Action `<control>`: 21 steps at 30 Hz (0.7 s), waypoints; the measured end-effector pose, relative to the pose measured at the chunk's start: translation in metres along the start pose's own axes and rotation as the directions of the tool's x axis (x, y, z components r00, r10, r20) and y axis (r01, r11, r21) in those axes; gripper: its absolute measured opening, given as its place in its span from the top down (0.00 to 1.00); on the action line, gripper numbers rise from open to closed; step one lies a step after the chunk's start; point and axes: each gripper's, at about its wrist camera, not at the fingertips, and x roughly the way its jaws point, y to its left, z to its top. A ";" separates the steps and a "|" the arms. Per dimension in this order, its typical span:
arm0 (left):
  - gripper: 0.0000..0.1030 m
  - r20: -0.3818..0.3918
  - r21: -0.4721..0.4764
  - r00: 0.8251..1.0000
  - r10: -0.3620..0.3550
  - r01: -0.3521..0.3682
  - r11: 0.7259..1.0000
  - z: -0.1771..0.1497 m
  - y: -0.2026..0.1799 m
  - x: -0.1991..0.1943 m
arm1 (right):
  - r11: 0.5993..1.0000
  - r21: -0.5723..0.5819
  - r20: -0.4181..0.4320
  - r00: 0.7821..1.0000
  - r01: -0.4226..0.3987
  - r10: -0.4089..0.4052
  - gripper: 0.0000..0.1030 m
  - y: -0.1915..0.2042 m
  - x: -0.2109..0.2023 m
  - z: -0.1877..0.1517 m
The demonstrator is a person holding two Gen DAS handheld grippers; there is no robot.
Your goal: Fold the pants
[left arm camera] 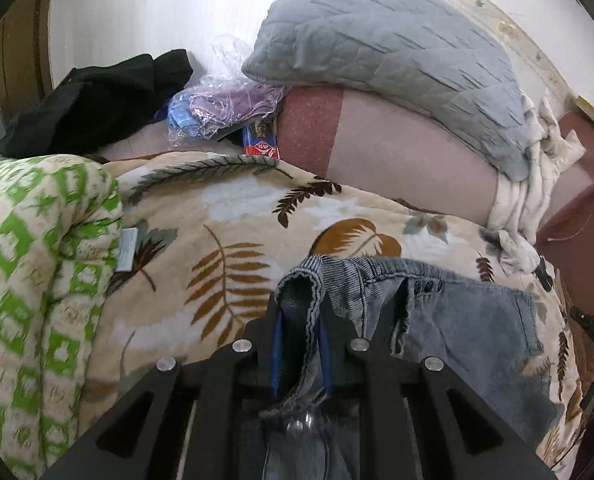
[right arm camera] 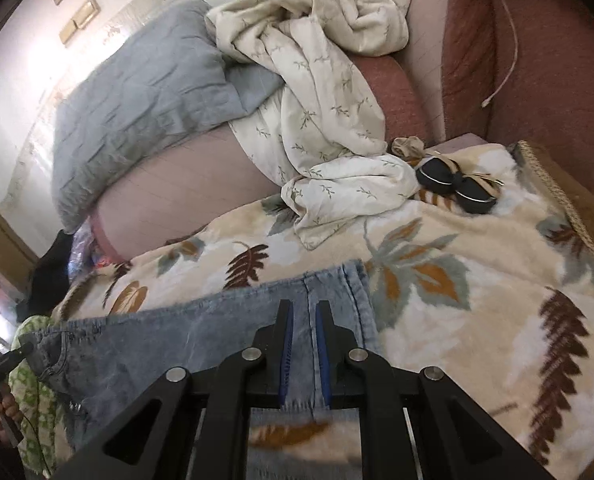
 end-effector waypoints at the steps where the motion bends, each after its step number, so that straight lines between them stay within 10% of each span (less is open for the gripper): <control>1: 0.84 0.002 0.001 1.000 0.004 -0.004 1.000 -0.004 0.000 -0.006 | 1.000 -0.001 -0.004 1.000 -0.004 0.004 0.88 -0.002 -0.004 -0.002; 6: 0.84 0.027 0.001 0.999 -0.018 0.018 1.000 -0.016 -0.003 -0.024 | 0.995 0.069 -0.067 0.994 -0.076 0.081 0.77 -0.018 0.003 0.000; 9: 0.84 0.058 0.025 0.998 -0.016 0.014 1.000 -0.023 -0.009 -0.033 | 0.991 0.117 -0.076 0.994 -0.071 0.081 0.28 -0.023 0.026 0.009; 18: 0.84 0.095 0.018 0.995 -0.015 0.013 1.000 -0.027 -0.011 -0.036 | 0.994 0.112 -0.151 0.988 0.010 0.007 0.28 -0.034 0.131 0.040; 21: 0.84 0.092 0.001 0.996 -0.011 0.011 1.000 -0.025 -0.011 -0.035 | 0.995 0.093 -0.200 0.980 0.019 0.000 0.43 -0.038 0.156 0.037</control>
